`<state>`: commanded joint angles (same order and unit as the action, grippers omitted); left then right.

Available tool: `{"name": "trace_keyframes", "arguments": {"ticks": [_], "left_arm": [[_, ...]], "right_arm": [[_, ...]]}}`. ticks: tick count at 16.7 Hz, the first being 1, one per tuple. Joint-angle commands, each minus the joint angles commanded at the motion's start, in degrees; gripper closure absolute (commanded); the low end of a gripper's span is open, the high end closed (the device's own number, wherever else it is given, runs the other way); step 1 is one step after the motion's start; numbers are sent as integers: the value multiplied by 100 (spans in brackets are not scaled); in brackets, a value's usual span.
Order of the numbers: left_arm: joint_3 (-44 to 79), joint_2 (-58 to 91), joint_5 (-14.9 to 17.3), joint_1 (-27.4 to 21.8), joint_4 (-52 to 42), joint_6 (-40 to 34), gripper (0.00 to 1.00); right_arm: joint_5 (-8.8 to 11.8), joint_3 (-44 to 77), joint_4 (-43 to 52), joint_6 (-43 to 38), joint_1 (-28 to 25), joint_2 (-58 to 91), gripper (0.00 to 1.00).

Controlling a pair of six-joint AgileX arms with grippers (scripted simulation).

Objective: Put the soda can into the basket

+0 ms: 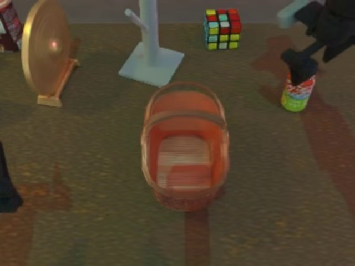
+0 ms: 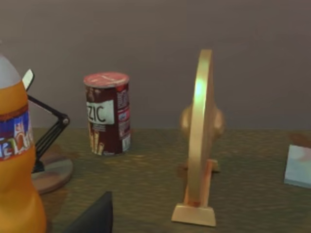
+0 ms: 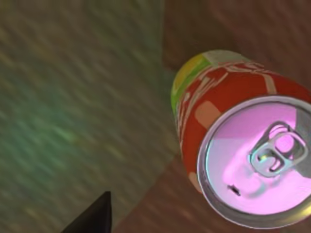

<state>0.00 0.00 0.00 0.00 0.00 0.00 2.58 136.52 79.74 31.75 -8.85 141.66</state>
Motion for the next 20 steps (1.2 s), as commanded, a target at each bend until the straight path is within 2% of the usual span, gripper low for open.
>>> {"name": "trace_keyframes", "arguments": {"ticks": [4, 10, 16, 20], "left_arm": [[0, 0, 0, 0, 0, 0, 0], [0, 0, 0, 0, 0, 0, 0], [0, 0, 0, 0, 0, 0, 0], [0, 0, 0, 0, 0, 0, 0]], "right_arm": [[19, 605, 177, 140, -45, 472, 0], [16, 570, 147, 139, -18, 465, 0], [16, -355, -798, 110, -74, 476, 0], [16, -501, -944, 103, -82, 486, 0]]}}
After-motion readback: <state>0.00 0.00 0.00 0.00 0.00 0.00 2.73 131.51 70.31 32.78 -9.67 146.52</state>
